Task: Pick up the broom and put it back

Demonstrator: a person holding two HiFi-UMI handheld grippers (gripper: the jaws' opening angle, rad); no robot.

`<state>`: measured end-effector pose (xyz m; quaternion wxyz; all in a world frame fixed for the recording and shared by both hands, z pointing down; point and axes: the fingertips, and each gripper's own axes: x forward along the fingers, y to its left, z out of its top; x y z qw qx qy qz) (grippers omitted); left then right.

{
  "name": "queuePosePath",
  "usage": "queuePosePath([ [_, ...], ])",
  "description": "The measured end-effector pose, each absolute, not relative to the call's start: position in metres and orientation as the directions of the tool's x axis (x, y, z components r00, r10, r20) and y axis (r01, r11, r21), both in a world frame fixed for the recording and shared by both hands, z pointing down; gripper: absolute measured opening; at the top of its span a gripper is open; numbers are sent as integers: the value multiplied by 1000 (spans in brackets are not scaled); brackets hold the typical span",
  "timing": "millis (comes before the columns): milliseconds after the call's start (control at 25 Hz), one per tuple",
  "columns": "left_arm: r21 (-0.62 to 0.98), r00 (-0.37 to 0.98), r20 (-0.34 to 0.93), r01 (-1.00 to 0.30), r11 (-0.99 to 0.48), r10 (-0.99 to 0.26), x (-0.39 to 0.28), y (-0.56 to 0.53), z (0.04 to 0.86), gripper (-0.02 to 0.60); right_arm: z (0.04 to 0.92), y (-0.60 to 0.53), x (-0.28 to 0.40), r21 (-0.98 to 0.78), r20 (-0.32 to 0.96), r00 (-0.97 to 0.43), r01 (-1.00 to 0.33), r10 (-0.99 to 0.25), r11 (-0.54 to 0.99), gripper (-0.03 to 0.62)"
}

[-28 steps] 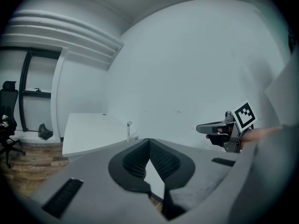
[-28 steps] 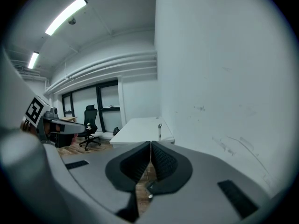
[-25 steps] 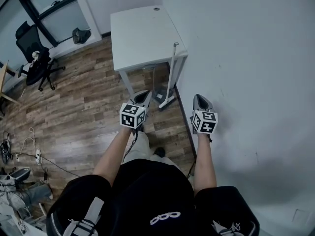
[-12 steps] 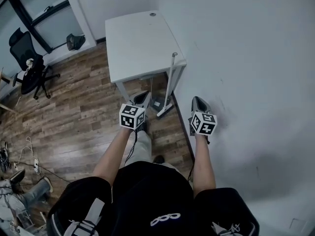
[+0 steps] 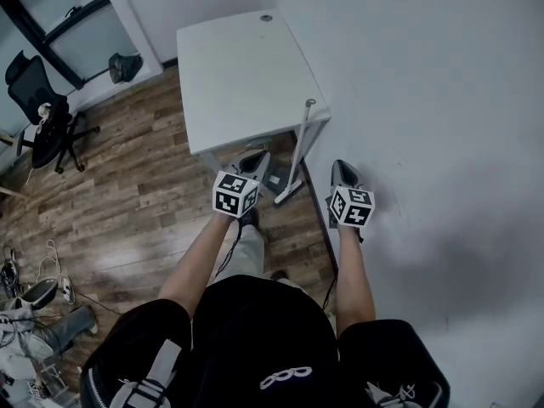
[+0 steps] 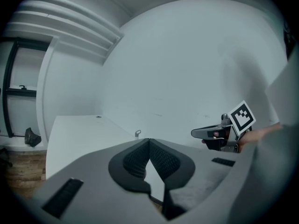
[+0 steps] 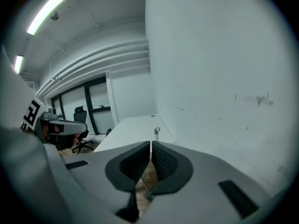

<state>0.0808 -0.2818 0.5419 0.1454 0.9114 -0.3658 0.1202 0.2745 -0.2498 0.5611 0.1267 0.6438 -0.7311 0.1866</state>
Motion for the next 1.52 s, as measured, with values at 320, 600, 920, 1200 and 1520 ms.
queuePosePath([
  [320, 172, 726, 355, -670, -722, -589, 83, -348, 566, 20, 597, -316, 261, -101, 470, -149, -988, -870, 114, 28],
  [600, 183, 742, 376, -646, -741, -555, 87, -399, 584, 20, 626, -371, 254, -109, 509, -171, -985, -844, 134, 184],
  [920, 196, 759, 391, -621, -759, -520, 75, -447, 604, 20, 665, -425, 246, -101, 560, -151, -988, -815, 114, 212],
  [1200, 209, 762, 419, -610, -764, -494, 63, -480, 628, 20, 696, -459, 238, -71, 595, -121, -993, -795, 98, 216],
  [1520, 217, 775, 419, -591, -777, -473, 68, -505, 647, 20, 733, -493, 242, -32, 624, -82, -996, -777, 79, 217],
])
